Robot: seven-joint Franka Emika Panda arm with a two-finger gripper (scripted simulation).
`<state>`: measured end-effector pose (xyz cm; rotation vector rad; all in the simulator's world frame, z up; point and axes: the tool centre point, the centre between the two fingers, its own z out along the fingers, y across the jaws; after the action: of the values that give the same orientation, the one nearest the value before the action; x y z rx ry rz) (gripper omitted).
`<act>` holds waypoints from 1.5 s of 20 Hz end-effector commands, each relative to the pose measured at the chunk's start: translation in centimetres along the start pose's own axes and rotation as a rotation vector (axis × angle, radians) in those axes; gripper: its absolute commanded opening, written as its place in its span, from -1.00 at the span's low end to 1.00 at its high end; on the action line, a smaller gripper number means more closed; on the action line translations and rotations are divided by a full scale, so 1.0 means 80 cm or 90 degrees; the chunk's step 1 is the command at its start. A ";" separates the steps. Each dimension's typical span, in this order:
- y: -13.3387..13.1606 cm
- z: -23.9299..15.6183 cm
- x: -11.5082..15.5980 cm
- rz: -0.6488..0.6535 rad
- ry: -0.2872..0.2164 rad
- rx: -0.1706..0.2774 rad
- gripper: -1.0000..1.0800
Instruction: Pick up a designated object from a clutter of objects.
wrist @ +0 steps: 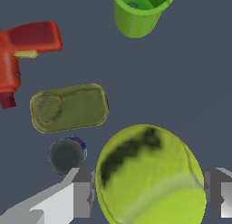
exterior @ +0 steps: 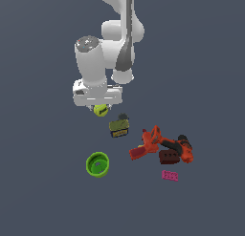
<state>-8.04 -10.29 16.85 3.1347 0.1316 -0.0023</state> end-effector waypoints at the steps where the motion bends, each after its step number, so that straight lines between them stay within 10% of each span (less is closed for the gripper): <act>1: -0.022 -0.030 0.010 0.000 0.000 -0.001 -1.00; 30: -0.224 -0.296 0.122 -0.002 0.001 0.002 -1.00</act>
<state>0.02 8.15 39.88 3.1383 0.1371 -0.0017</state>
